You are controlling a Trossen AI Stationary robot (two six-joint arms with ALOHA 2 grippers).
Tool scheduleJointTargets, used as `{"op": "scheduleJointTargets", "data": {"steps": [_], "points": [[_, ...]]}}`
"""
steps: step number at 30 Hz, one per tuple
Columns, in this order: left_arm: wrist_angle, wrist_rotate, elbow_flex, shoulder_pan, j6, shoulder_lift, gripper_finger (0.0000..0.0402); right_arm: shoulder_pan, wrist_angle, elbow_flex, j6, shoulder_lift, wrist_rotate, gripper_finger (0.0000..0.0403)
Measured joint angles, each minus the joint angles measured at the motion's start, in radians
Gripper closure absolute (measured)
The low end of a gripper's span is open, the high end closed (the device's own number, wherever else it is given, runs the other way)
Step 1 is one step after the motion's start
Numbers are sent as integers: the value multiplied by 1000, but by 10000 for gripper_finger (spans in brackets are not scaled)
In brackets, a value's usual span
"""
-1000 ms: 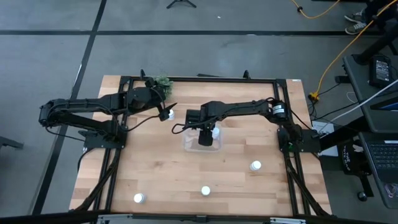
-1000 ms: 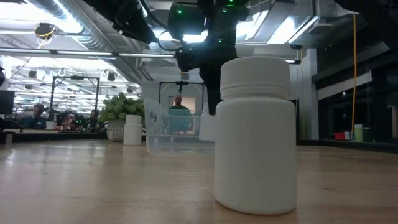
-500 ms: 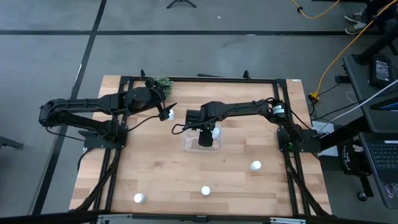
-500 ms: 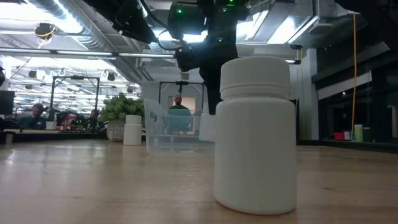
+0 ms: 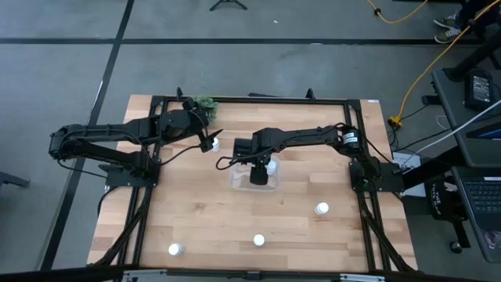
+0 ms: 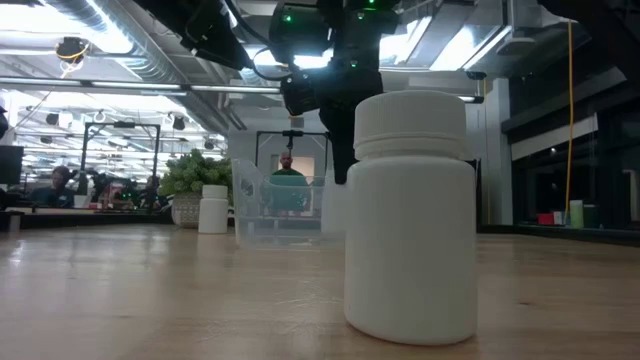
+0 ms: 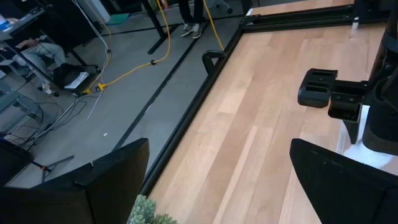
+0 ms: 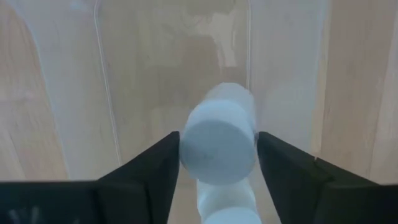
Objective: Pick and place pill bottles into a basket
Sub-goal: Put the white medicine bottle into the transparent bin
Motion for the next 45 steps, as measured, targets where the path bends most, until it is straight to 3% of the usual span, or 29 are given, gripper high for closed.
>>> {"op": "scheduleJointTargets", "data": {"steps": [6, 13, 23, 30, 36, 40, 45], "points": [[0, 0, 0, 0, 0, 0, 17, 0, 0, 0, 8, 1, 0, 144], [0, 0, 0, 0, 1, 0, 17, 4, -20, 8, 28, -1, -23, 137], [-1, 1, 0, -1, 59, -1, 17, 15, -187, 262, 22, -6, -17, 138], [-65, 1, 2, -12, 36, -28, 17, 10, -336, 499, -6, -54, 264, 153], [-296, 58, 2, -5, -46, -38, 17, -42, -300, 429, -3, -270, 460, 165], [-415, 108, 1, 12, -97, -12, 17, -84, -207, 334, -3, -413, 490, 167], [-448, 160, 1, 56, -97, 42, 11, -117, -63, 143, -49, -565, 488, 167]]}}
